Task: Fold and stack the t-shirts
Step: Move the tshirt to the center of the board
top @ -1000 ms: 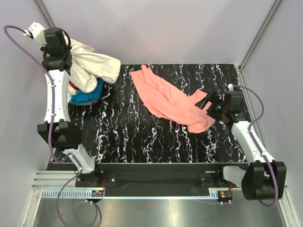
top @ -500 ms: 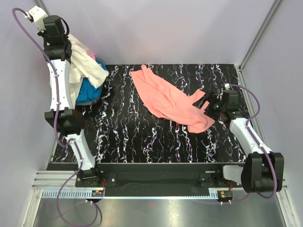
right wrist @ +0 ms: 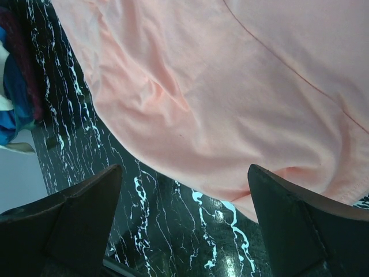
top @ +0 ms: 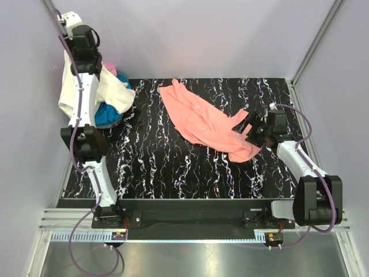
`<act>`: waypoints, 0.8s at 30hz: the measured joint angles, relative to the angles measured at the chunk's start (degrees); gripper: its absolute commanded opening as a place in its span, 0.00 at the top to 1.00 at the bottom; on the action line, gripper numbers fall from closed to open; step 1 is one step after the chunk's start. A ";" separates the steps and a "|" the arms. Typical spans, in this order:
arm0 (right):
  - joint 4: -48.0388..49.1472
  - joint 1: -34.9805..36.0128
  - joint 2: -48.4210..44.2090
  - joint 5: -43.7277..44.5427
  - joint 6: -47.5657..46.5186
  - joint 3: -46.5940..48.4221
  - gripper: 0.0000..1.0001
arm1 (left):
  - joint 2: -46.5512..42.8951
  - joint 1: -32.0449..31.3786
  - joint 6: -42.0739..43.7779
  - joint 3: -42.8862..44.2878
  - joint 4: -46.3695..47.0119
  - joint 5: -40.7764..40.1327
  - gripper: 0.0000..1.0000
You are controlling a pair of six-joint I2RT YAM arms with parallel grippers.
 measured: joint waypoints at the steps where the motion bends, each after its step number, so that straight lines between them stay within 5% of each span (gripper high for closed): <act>1: -0.07 0.02 -0.02 0.00 -0.02 -0.02 0.02 | 0.63 -0.59 1.29 0.00 0.26 -0.59 0.19; 3: -0.26 0.02 -0.11 0.02 -0.04 0.00 0.02 | 1.81 -1.64 3.28 -0.02 0.66 -1.40 0.01; 11: -1.77 0.04 -3.17 0.07 -0.39 0.00 0.02 | 1.05 -3.02 3.39 0.00 -0.04 -3.87 0.01; 17: -3.80 0.04 -3.34 1.11 -0.76 0.13 0.01 | -1.62 -1.38 -4.15 3.10 -10.40 -3.21 0.01; 24: -7.48 0.09 -3.45 5.16 -1.16 2.05 0.00 | -27.47 0.24 -12.04 -24.09 -4.55 5.77 0.01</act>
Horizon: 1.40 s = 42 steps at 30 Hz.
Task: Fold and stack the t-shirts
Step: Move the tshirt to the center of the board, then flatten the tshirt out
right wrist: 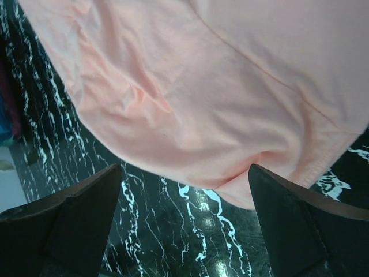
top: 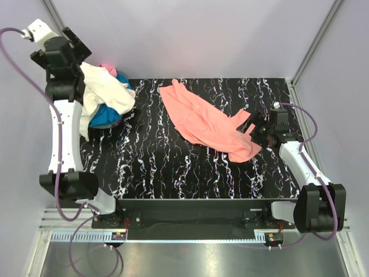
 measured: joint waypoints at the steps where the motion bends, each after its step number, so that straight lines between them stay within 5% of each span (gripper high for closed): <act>1: -0.68 0.00 0.00 1.20 0.00 0.68 0.00 | -1.86 -0.07 -1.84 0.24 -0.17 1.97 0.01; 5: -4.17 0.04 1.14 10.16 -0.39 5.68 0.01 | -7.21 -2.80 -8.33 0.17 -0.96 8.52 0.01; 12: -8.98 -4.96 10.97 20.74 -2.49 16.41 0.00 | -16.94 -22.34 -9.14 -22.14 -0.72 12.87 0.01; 21: -10.88 -16.79 24.24 22.23 -3.23 21.86 0.02 | 10.14 -23.04 -5.86 -17.53 0.00 20.83 0.01; 31: -8.26 -16.44 37.62 14.97 -1.73 25.92 0.08 | 50.40 -22.60 -4.33 26.32 -5.64 28.06 0.01; 37: -6.01 -16.44 39.45 11.82 -0.85 26.53 0.18 | 50.97 -21.73 -8.24 16.48 -6.34 28.52 0.01; 42: -4.22 -16.46 42.01 8.68 -0.24 28.70 0.46 | 51.69 -21.40 -10.25 15.52 -7.21 29.64 0.06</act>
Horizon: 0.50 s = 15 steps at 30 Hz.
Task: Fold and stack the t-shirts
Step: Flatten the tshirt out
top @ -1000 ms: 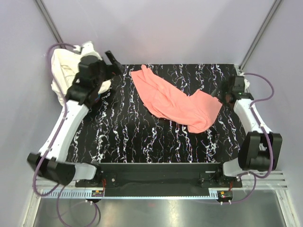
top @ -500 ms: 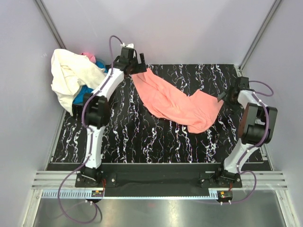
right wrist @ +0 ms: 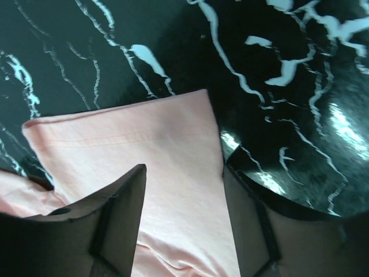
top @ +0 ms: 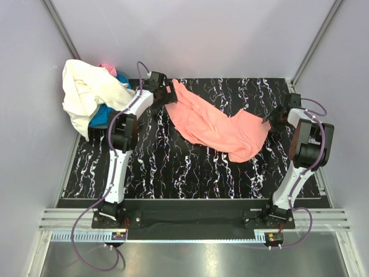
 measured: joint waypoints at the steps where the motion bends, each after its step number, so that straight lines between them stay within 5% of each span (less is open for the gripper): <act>1: 0.33 0.00 0.37 -0.61 -0.02 0.22 0.51 | -0.04 0.00 -0.55 -0.74 0.61 0.26 0.17; 2: 0.72 0.00 0.72 -1.03 0.11 0.28 0.55 | -0.44 -0.02 -0.70 -2.01 1.77 0.24 0.43; 6: 1.40 0.00 2.95 -3.65 0.59 1.53 0.87 | -3.02 -0.07 -2.29 -8.90 5.01 2.75 1.00; 8: 2.08 0.00 4.00 -5.09 0.72 2.29 1.00 | -3.26 -0.04 -2.16 -9.94 6.95 4.33 1.00; 12: 2.99 0.00 4.37 -6.29 0.94 2.27 1.00 | -7.45 -0.20 -2.12 -17.38 10.38 5.20 1.00; 15: 4.13 0.00 3.96 -6.34 1.01 1.36 1.00 | -18.58 -0.39 -2.54 -33.53 12.09 3.67 1.00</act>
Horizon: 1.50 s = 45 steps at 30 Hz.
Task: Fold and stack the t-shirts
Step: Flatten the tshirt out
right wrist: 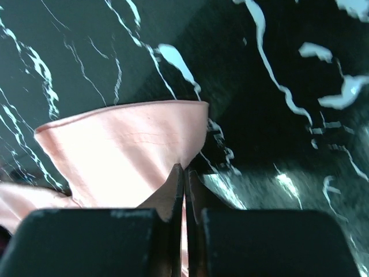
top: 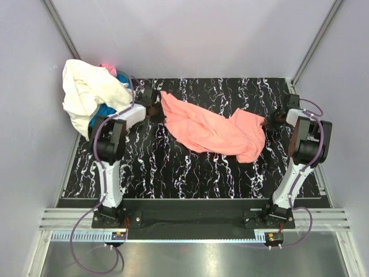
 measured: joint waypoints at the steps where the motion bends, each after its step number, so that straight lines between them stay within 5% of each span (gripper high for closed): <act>1: 0.33 0.00 -0.50 0.07 0.00 -0.74 1.00 | -4.66 -0.09 -0.28 -5.66 0.31 -0.55 1.00; 5: 0.24 0.00 -4.15 1.40 -0.02 -5.22 1.00 | -24.55 -0.94 -2.19 -26.84 3.76 -2.97 1.00; 6: 0.02 0.00 -5.25 1.57 -0.02 -6.47 1.00 | -28.79 -1.49 -2.86 -30.62 4.15 -3.37 0.92; 7: -0.09 0.00 -6.29 1.84 -0.02 -7.63 1.00 | -32.09 -2.21 -3.23 -33.62 4.55 -3.78 0.54; 8: 0.04 0.00 -7.43 2.25 -0.02 -8.85 1.00 | -34.38 -3.10 -3.41 -35.95 5.40 -4.02 0.34; 11: 0.09 0.00 -10.78 3.26 -0.04 -12.39 1.00 | -38.36 -6.38 -4.66 -41.66 5.68 -5.07 0.03; 12: 0.07 0.00 -11.78 3.54 -0.04 -13.42 1.00 | -39.21 -7.28 -4.90 -42.95 5.11 -5.62 0.01; 19: 0.15 0.00 -14.99 3.87 -0.04 -16.44 1.00 | -42.49 -6.88 -3.93 -40.50 0.42 -14.58 0.03; 34: 0.11 0.00 -17.66 3.41 -0.15 -16.70 1.00 | -18.05 0.48 -0.98 -23.71 3.80 -17.31 0.18; 39: 0.37 0.00 -17.66 3.39 -0.13 -16.70 1.00 | -17.88 0.50 -1.07 -23.74 4.70 -17.09 0.48; 42: 0.57 0.00 -17.62 3.39 -0.13 -16.70 1.00 | -17.81 0.48 -0.98 -23.76 5.46 -16.96 0.53; 45: 0.61 0.00 -17.51 3.34 -0.15 -16.70 1.00 | -17.51 0.48 -1.03 -23.76 6.08 -17.00 0.75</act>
